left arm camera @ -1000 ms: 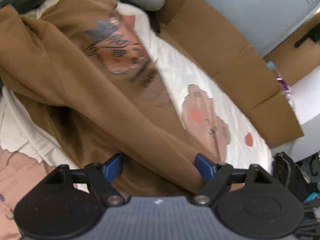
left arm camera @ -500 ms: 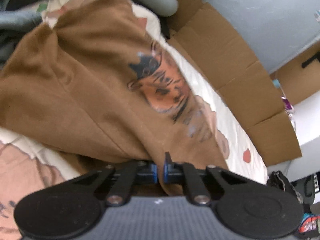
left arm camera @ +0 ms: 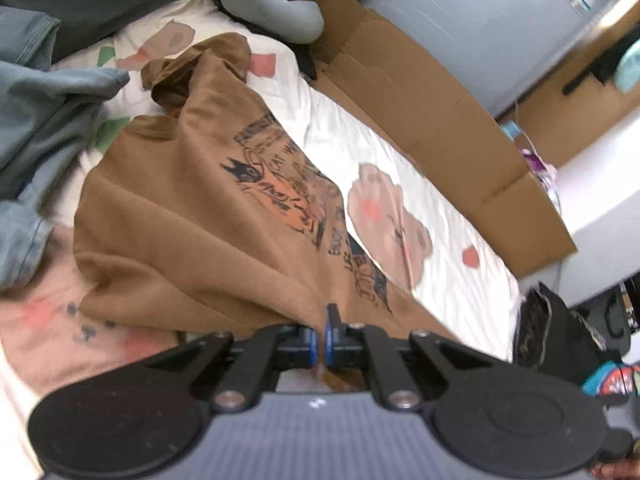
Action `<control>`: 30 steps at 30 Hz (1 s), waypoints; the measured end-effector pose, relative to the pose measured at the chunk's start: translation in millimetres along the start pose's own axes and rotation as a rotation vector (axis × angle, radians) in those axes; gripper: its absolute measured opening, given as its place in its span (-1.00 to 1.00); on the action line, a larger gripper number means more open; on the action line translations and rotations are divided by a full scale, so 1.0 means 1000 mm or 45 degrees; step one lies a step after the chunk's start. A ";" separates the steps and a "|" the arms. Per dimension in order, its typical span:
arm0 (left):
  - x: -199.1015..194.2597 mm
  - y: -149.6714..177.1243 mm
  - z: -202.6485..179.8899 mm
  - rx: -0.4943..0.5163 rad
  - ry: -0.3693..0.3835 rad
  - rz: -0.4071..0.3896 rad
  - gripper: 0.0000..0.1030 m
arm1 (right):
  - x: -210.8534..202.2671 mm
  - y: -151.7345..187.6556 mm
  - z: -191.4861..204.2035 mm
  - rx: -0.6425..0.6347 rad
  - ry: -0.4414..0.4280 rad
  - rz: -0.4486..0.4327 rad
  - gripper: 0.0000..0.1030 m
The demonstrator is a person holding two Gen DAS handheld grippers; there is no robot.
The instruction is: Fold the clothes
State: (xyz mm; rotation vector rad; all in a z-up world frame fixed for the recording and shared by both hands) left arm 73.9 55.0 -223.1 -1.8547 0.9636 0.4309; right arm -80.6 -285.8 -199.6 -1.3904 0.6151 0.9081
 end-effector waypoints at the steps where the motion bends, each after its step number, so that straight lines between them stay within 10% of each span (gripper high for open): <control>1: -0.005 0.004 -0.003 0.007 0.007 0.011 -0.92 | -0.006 0.004 -0.001 0.005 0.006 -0.002 -0.97; 11: -0.028 0.035 -0.023 0.140 0.079 0.095 -0.92 | -0.056 0.042 -0.015 0.104 0.005 -0.029 -0.96; 30: -0.072 0.037 0.083 0.100 -0.289 0.143 -0.92 | -0.023 0.057 -0.028 0.357 -0.167 -0.120 -0.58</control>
Point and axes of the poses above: each gripper's, at about its wrist camera, not at the fingertips, and x roughly the way its jaws point, z to its left, y to its underside, the point moved 1 cm from there along x, roughly the way its jaws point, and after that the axes turned 14 degrees about -z, right-handed, at the moved point
